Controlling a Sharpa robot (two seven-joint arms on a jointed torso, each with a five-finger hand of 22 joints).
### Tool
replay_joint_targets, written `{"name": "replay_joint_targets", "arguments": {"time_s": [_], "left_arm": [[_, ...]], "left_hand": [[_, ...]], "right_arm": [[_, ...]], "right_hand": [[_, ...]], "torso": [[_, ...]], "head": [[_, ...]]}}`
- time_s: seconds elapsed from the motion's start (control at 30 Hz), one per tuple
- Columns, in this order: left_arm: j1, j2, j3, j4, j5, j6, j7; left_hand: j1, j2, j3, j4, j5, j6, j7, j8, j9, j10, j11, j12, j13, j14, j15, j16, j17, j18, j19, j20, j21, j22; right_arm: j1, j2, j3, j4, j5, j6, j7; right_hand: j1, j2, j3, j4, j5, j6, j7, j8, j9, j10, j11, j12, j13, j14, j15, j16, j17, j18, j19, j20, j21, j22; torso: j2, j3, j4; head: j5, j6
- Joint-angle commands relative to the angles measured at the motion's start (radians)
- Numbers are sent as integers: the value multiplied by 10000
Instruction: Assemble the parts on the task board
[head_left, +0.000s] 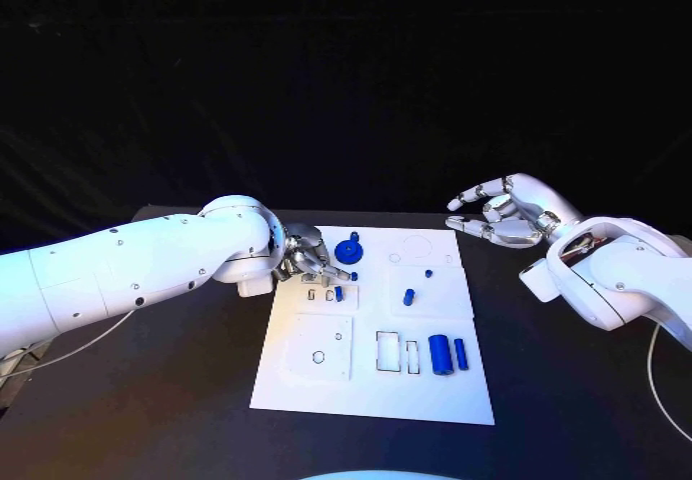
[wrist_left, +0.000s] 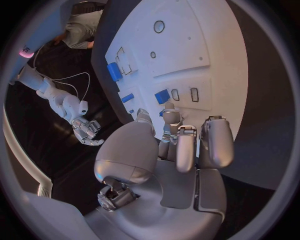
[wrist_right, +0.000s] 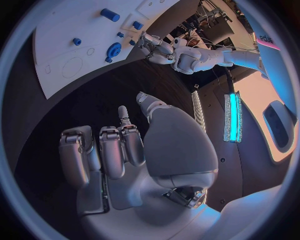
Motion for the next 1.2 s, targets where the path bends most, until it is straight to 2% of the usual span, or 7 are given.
{"name": "replay_joint_targets", "arguments": {"time_s": [0.03,0.2,0.6,0.73,1.07,1.2], "left_arm": [[31,134,-21,-102,-631,430,-493],[40,313,-59,-239,-688,577,-552],[39,672,-204,-470,-525,895,-597],[38,725,-219,-493,-480,929,-599],[38,783,-228,-497,-349,916,-595],[38,786,-228,-495,-231,928,-589]], "left_hand": [[-96,113,-198,12,-16,-20,-61,115,120,99,16,158,148,1030,-101,80,2552,-92,108,1,92,134],[-182,244,-422,12,-17,-52,-79,219,244,108,1,246,220,1038,-113,100,2575,-107,123,-11,151,229],[82,340,-535,-26,1,-143,-80,275,357,13,-2,200,140,1052,-115,132,2615,-122,134,-13,211,327],[209,374,-547,-29,3,-169,-79,290,393,-20,-1,178,106,1054,-114,138,2622,-126,136,-11,230,357],[474,471,-504,-37,8,-206,-83,316,459,-38,-4,184,99,1055,-114,141,2625,-136,141,-8,268,420],[855,517,-346,-61,14,-243,-93,326,518,-57,-15,180,83,1054,-122,137,2620,-140,138,-12,294,461]], "right_arm": [[-5,-14,-1,-14,-39,214,-106],[-10,-2,-4,-37,-68,216,-132],[-31,64,-8,-118,-81,232,-152],[-41,83,-10,-144,-82,244,-160],[-53,123,-15,-217,-82,291,-199],[-58,136,-19,-257,-82,311,-218]], "right_hand": [[103,-2,70,0,62,43,-6,48,16,6,-71,-21,1460,825,-68,-44,1667,-28,966,-52,-51,2548],[100,-15,71,-2,89,37,-6,52,16,-1,-71,-29,1452,819,-70,-52,1643,-24,955,-54,-67,2538],[88,-22,77,4,133,32,-6,60,16,-2,-72,-32,1450,812,-71,-64,1610,-15,933,-57,-99,2520],[81,-23,77,7,143,31,-5,62,16,-2,-72,-33,1449,811,-72,-64,1609,-9,920,-58,-118,2508],[74,-22,79,12,155,30,-5,65,16,-8,-71,-40,1442,810,-72,-67,1603,-6,911,-58,-130,2501],[70,-26,92,14,207,26,-8,75,16,-7,-75,-39,1442,808,-73,-71,1594,-6,912,-61,-130,2502]], "torso": [[15,-5,0],[23,0,-8],[24,-9,-4],[28,3,1],[23,-6,0],[29,-2,-5]], "head": [[-16,-30],[-15,-65],[-27,-165],[-32,-181],[-16,-229],[-26,-243]]}}
